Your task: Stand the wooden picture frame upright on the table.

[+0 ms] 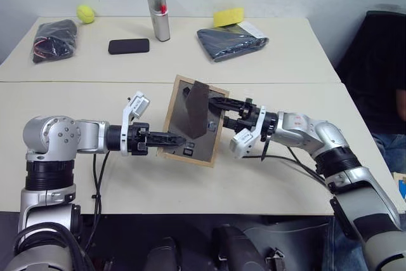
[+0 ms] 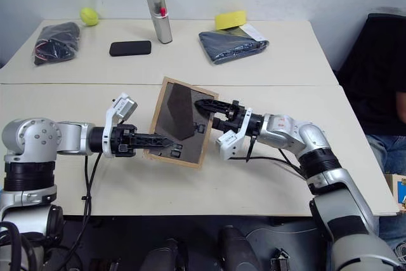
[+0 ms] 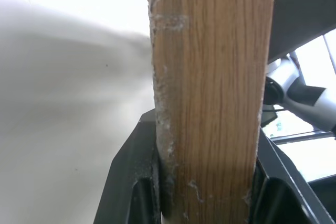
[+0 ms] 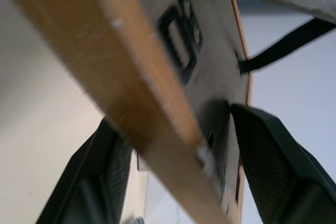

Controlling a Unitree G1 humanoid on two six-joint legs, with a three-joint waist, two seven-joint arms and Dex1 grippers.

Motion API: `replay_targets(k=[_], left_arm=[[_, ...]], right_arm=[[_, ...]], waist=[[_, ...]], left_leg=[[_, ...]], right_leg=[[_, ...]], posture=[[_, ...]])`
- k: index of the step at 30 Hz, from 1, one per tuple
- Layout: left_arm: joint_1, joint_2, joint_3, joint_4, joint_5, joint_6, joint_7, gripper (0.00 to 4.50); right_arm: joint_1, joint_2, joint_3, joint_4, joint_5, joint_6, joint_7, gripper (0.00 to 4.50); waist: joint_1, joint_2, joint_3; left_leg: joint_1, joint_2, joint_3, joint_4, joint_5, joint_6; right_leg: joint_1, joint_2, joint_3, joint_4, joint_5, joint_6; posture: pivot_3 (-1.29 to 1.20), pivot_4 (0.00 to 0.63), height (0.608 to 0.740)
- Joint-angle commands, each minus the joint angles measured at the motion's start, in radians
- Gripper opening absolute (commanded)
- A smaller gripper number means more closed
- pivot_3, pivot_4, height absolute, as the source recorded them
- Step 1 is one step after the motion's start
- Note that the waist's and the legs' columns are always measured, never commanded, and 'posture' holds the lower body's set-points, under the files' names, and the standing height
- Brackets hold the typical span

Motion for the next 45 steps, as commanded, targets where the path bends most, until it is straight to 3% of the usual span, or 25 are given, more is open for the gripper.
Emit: replay_targets(k=[1, 3, 6, 10, 13, 16, 18, 20, 22, 23, 26, 30, 35, 43, 45], left_arm=[[-0.005, 0.024, 0.016, -0.058, -0.014, -0.018, 0.005, 1.63], [-0.008, 0.037, 0.062, -0.036, -0.034, 0.014, 0.004, 2.28], [0.018, 0.102, 0.12, -0.051, -0.071, 0.037, -0.007, 3.17], [0.119, 0.25, 0.257, -0.123, -0.148, 0.037, -0.028, 4.4], [0.237, 0.318, 0.414, -0.256, -0.189, 0.008, -0.05, 4.5], [0.381, 0.293, 0.573, -0.451, -0.19, -0.109, -0.032, 4.5], [0.444, 0.243, 0.625, -0.546, -0.209, -0.167, 0.005, 4.5], [0.486, 0.198, 0.639, -0.608, -0.23, -0.211, 0.044, 4.5], [0.523, 0.14, 0.636, -0.654, -0.257, -0.257, 0.093, 4.5], [0.542, 0.121, 0.618, -0.679, -0.244, -0.287, 0.116, 4.5], [0.579, 0.108, 0.575, -0.708, -0.226, -0.351, 0.159, 4.5], [0.607, 0.126, 0.553, -0.704, -0.239, -0.412, 0.177, 4.5], [0.622, 0.148, 0.518, -0.674, -0.211, -0.478, 0.179, 4.5], [0.644, 0.196, 0.463, -0.646, -0.19, -0.551, 0.164, 4.5], [0.623, 0.204, 0.45, -0.612, -0.189, -0.565, 0.158, 4.5]], right_arm=[[-0.067, 0.012, 0.019, 0.03, -0.025, -0.002, -0.105, 2.19], [-0.093, 0.007, 0.031, 0.058, -0.042, 0.001, -0.147, 2.04], [-0.127, -0.001, 0.053, 0.099, -0.049, -0.005, -0.18, 1.29], [-0.157, -0.018, 0.079, 0.147, -0.035, -0.039, -0.184, 1.25], [-0.166, -0.026, 0.087, 0.189, 0.017, -0.064, -0.137, 1.25], [-0.159, -0.007, 0.079, 0.285, 0.257, -0.096, 0.074, 1.25], [-0.11, 0.008, 0.11, 0.281, 0.582, -0.037, 0.406, 1.25], [-0.073, -0.001, 0.128, 0.233, 0.771, 0.016, 0.624, 1.25], [-0.008, 0.011, 0.083, 0.097, 1.029, 0.274, 0.869, 1.25], [0.031, 0.018, 0.053, -0.006, 1.187, 0.501, 0.983, 1.25], [0.083, 0.018, -0.02, -0.223, 1.501, 1.095, 1.103, 1.25], [0.101, 0.025, -0.09, -0.313, 1.642, 1.507, 1.108, 1.25], [0.168, 0.056, -0.08, -0.302, 1.577, 1.627, 1.11, 1.25], [0.213, 0.075, -0.115, -0.328, 1.496, 1.657, 1.132, 4.02], [0.243, -0.001, -0.095, -0.408, 1.421, 1.597, 1.161, 4.46]], waist=[[0.0, 0.0, 0.0], [-0.002, 0.0, 0.0], [-0.007, 0.0, 0.0], [-0.025, -0.001, 0.0], [-0.027, -0.001, 0.001], [-0.025, -0.002, 0.001], [-0.023, -0.002, 0.001], [-0.017, -0.002, 0.001], [-0.012, -0.002, 0.001], [-0.007, -0.002, 0.001], [0.001, -0.002, 0.001], [0.002, -0.002, 0.001], [0.006, -0.003, 0.001], [0.003, -0.002, 0.001], [0.005, -0.002, 0.001]], left_leg=[[0.0, 0.0, 0.0, 0.0, 0.0, 0.0], [0.0, 0.0, 0.0, 0.0, 0.0, 0.0], [0.0, 0.0, 0.0, 0.0, 0.0, 0.0], [0.0, 0.001, 0.001, -0.001, 0.001, -0.001], [0.001, 0.001, 0.0, -0.001, 0.001, -0.001], [0.001, 0.0, 0.0, -0.001, 0.001, -0.001], [0.002, 0.0, 0.0, -0.001, 0.0, -0.001], [0.003, 0.0, -0.002, 0.0, 0.0, 0.0], [0.003, 0.0, -0.003, 0.0, 0.0, 0.0], [0.003, 0.001, -0.003, 0.0, 0.0, 0.001], [0.001, 0.001, -0.005, 0.0, -0.001, 0.001], [0.001, 0.001, -0.006, -0.001, -0.001, 0.001], [0.0, 0.001, -0.006, -0.001, -0.001, 0.002], [0.0, 0.0, -0.006, -0.002, -0.001, 0.002], [0.0, 0.0, -0.006, -0.002, -0.001, 0.002]], right_leg=[[0.0, 0.0, 0.0, 0.0, 0.0, 0.0], [0.0, 0.0, 0.0, 0.0, 0.0, 0.0], [-0.001, 0.001, 0.001, 0.001, 0.0, -0.001], [-0.001, 0.001, 0.001, 0.002, -0.001, -0.001], [-0.001, 0.001, 0.001, 0.002, -0.001, -0.001], [0.0, 0.0, 0.001, 0.001, -0.001, -0.001], [0.002, 0.0, 0.0, 0.001, -0.001, -0.001], [0.004, 0.0, -0.001, 0.0, -0.001, -0.001], [0.005, 0.0, -0.002, -0.001, 0.0, 0.0], [0.005, 0.0, -0.002, -0.001, 0.0, 0.0], [0.005, 0.0, -0.003, -0.001, 0.0, 0.0], [0.004, 0.0, -0.004, -0.001, 0.0, -0.001], [0.004, 0.0, -0.004, -0.003, 0.0, -0.001], [0.003, -0.001, -0.004, -0.003, 0.0, -0.001], [0.003, -0.001, -0.004, -0.003, 0.0, -0.001]], posture=[[0.0, 0.15, 0.74], [0.0, 0.15, 0.74], [0.0, 0.15, 0.74], [0.0, 0.15, 0.74], [0.0, 0.15, 0.74], [0.0, 0.15, 0.74], [0.0, 0.15, 0.74], [0.0, 0.15, 0.74], [0.0, 0.15, 0.74], [0.0, 0.15, 0.74], [0.0, 0.15, 0.74], [0.0, 0.15, 0.74], [0.0, 0.15, 0.74], [0.0, 0.15, 0.74], [0.0, 0.15, 0.74]])
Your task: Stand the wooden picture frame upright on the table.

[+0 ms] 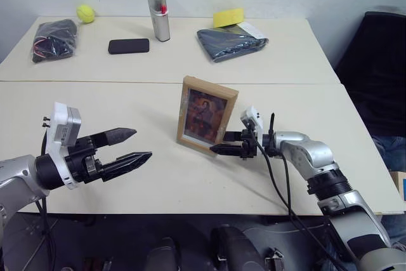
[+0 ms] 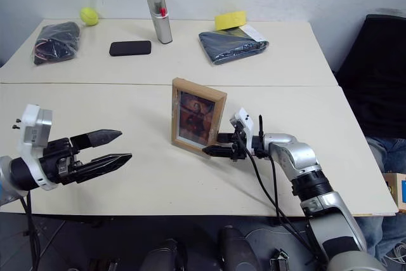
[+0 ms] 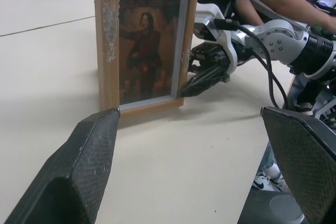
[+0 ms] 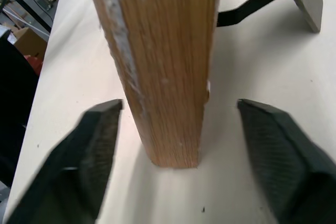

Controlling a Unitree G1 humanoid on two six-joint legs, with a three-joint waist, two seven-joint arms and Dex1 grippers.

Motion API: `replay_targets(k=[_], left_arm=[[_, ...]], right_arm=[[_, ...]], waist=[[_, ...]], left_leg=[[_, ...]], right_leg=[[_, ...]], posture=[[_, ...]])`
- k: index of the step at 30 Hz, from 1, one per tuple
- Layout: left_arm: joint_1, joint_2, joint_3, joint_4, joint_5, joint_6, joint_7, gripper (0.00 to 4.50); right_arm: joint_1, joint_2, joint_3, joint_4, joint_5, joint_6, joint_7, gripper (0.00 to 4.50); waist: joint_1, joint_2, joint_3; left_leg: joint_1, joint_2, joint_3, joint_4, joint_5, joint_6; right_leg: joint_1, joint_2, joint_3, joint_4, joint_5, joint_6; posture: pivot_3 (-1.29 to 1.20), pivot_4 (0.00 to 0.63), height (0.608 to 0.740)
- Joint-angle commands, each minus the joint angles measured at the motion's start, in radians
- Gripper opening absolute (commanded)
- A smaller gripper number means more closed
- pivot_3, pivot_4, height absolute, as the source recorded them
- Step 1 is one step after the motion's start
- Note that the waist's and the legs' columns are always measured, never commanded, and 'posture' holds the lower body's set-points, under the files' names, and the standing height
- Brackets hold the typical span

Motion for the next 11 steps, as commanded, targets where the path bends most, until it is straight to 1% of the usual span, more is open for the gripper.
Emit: replay_targets(k=[1, 2, 3, 5, 6, 8, 9, 11], left_arm=[[-0.023, 0.024, -0.018, 0.039, 0.018, -0.052, -0.018, 4.5], [-0.029, 0.031, -0.031, 0.047, 0.035, -0.069, -0.028, 4.5], [-0.032, 0.036, -0.041, 0.051, 0.048, -0.082, -0.035, 4.5], [-0.04, 0.046, -0.054, 0.064, 0.066, -0.106, -0.049, 4.5], [-0.045, 0.052, -0.059, 0.075, 0.077, -0.12, -0.058, 4.5], [-0.069, 0.061, -0.073, 0.106, 0.099, -0.146, -0.071, 4.5], [-0.085, 0.062, -0.082, 0.118, 0.107, -0.155, -0.07, 4.5], [-0.114, 0.065, -0.1, 0.14, 0.139, -0.185, -0.075, 4.5]], right_arm=[[0.041, -0.139, -0.008, -0.139, -0.117, -0.115, 0.077, 4.46], [0.055, -0.217, -0.005, -0.158, -0.176, -0.191, 0.123, 4.46], [0.064, -0.275, -0.014, -0.161, -0.202, -0.241, 0.171, 4.46], [0.066, -0.369, -0.063, -0.152, -0.189, -0.273, 0.26, 4.46], [0.053, -0.405, -0.116, -0.145, -0.136, -0.239, 0.302, 4.46], [0.017, -0.467, -0.237, -0.148, 0.017, -0.085, 0.374, 4.46], [0.013, -0.488, -0.275, -0.157, 0.067, -0.028, 0.399, 4.46], [0.055, -0.512, -0.319, -0.23, 0.131, 0.043, 0.419, 4.46]], waist=[[0.004, 0.0, 0.0], [0.012, 0.001, 0.001], [0.02, 0.002, 0.001], [0.028, 0.002, 0.001], [0.028, 0.002, 0.001], [0.027, 0.002, 0.001], [0.025, 0.002, 0.002], [0.025, 0.002, 0.002]], left_leg=[[0.0, 0.0, 0.0, 0.0, 0.0, 0.0], [0.0, 0.0, 0.0, -0.001, 0.0, 0.0], [-0.001, -0.001, 0.0, 0.0, 0.0, 0.001], [-0.001, -0.002, 0.0, 0.0, -0.001, 0.002], [-0.001, -0.002, 0.0, 0.0, -0.001, 0.003], [-0.001, -0.002, 0.0, 0.0, -0.002, 0.003], [0.0, -0.002, 0.0, 0.0, -0.001, 0.003], [0.0, -0.001, 0.0, -0.001, -0.002, 0.003]], right_leg=[[0.0, 0.0, 0.0, 0.0, 0.0, 0.0], [0.0, 0.0, 0.0, -0.001, 0.0, 0.0], [0.0, -0.001, 0.0, -0.001, 0.0, 0.0], [0.0, -0.002, 0.0, -0.003, 0.0, 0.001], [0.001, -0.002, 0.0, -0.004, 0.001, 0.001], [0.001, -0.001, 0.0, -0.004, 0.001, 0.001], [0.001, -0.001, 0.0, -0.004, 0.001, 0.001], [0.001, 0.0, 0.001, -0.002, 0.0, 0.001]], posture=[[0.0, 0.15, 0.74], [0.0, 0.15, 0.74], [0.0, 0.15, 0.74], [0.0, 0.15, 0.74], [0.0, 0.15, 0.74], [0.0, 0.15, 0.74], [0.0, 0.15, 0.74], [0.0, 0.15, 0.74]])
